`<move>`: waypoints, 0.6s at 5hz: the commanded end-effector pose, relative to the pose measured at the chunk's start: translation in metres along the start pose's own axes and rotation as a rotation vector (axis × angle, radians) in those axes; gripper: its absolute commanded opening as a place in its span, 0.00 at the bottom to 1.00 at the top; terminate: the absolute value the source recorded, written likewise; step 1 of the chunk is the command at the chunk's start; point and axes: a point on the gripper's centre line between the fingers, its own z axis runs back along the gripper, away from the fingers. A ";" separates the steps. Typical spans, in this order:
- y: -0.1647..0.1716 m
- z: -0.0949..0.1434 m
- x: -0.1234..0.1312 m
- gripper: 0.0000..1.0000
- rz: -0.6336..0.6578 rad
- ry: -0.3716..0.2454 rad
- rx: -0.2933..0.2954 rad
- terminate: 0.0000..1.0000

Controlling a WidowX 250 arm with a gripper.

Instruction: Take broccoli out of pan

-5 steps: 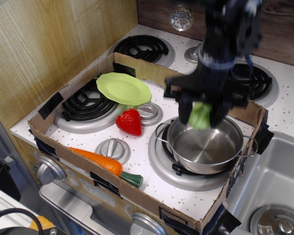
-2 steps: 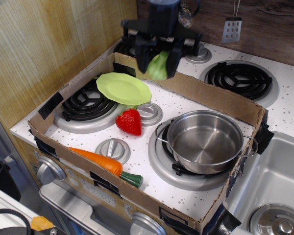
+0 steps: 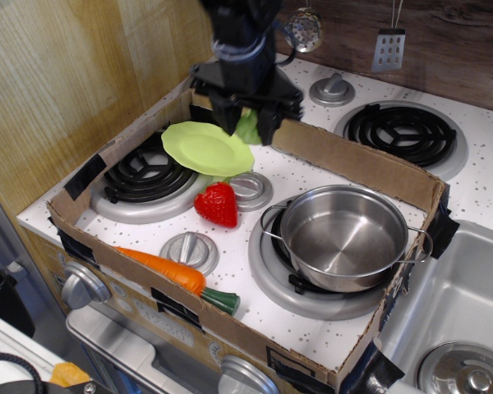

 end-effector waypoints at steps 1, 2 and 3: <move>-0.003 -0.019 0.027 0.00 -0.030 -0.051 -0.058 0.00; -0.011 -0.025 0.027 0.00 -0.005 -0.045 -0.078 0.00; -0.013 -0.022 0.031 1.00 -0.012 -0.025 -0.081 0.00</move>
